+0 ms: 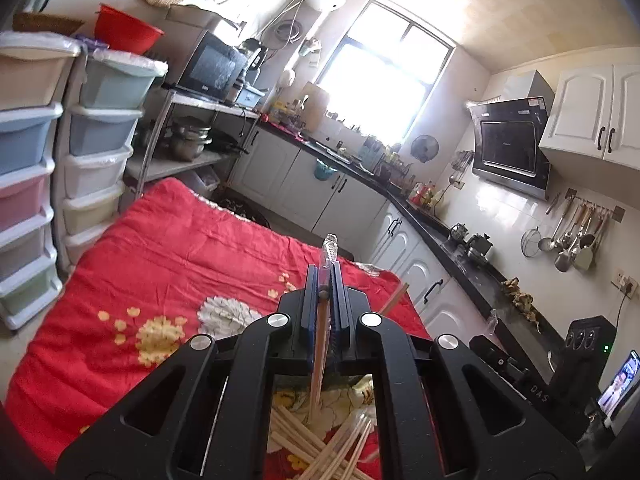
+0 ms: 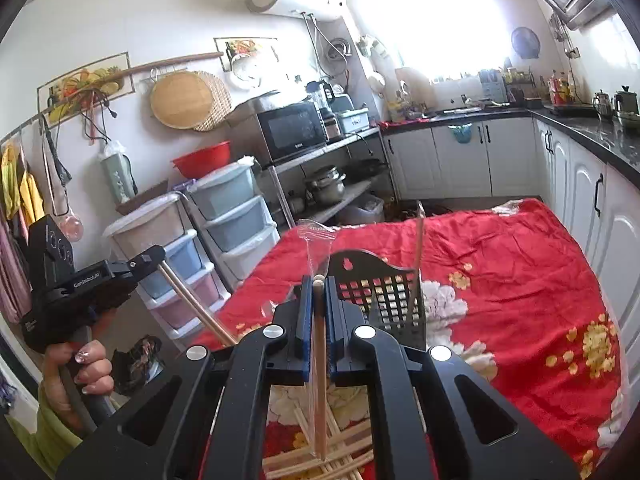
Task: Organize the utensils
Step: 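Lift the left tool's chopstick toward the caddy while the right tool carries its own, then lower both held chopsticks down into the caddy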
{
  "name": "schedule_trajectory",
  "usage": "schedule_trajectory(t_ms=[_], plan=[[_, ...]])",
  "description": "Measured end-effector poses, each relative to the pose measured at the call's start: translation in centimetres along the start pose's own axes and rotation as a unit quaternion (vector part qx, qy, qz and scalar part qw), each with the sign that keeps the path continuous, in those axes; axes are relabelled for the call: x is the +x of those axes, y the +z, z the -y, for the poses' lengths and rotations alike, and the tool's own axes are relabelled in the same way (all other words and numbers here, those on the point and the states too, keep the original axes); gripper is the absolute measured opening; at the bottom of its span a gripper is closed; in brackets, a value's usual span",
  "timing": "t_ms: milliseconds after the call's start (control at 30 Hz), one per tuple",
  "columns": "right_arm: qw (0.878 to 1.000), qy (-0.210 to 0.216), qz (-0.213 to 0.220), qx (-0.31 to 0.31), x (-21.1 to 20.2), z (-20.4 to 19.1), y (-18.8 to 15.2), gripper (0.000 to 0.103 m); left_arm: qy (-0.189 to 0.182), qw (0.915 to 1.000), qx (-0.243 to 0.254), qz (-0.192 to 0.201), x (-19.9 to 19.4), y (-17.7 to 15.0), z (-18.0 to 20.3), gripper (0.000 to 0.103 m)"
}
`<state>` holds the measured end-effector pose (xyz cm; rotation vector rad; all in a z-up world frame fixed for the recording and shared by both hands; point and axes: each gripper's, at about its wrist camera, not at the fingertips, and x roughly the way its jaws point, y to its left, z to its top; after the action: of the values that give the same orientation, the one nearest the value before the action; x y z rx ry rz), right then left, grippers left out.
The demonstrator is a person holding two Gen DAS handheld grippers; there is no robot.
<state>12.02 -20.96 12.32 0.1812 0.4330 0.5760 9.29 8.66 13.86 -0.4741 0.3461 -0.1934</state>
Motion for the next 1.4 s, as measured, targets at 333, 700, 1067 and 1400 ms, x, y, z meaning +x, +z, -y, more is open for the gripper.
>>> schedule_trajectory(t_ms=[333,700,1067,1400], plan=[[0.999,0.008,0.039,-0.012,-0.5,-0.7,2.3,0.006,0.002,0.9993,0.028,0.024,-0.1,2.2,1.4,0.003],[0.995,-0.010,0.092,-0.020,-0.9,-0.4,5.1,0.006,0.006,0.9973,0.049,0.054,0.7,4.8,3.1,0.003],[0.990,-0.052,0.129,-0.013,0.0,2.0,7.7,0.006,0.011,0.9948,0.064,0.078,1.7,6.4,4.8,0.003],[0.986,-0.067,0.154,0.003,0.4,3.7,9.0,0.006,0.028,0.9928,0.073,0.091,3.1,6.0,5.2,0.003]])
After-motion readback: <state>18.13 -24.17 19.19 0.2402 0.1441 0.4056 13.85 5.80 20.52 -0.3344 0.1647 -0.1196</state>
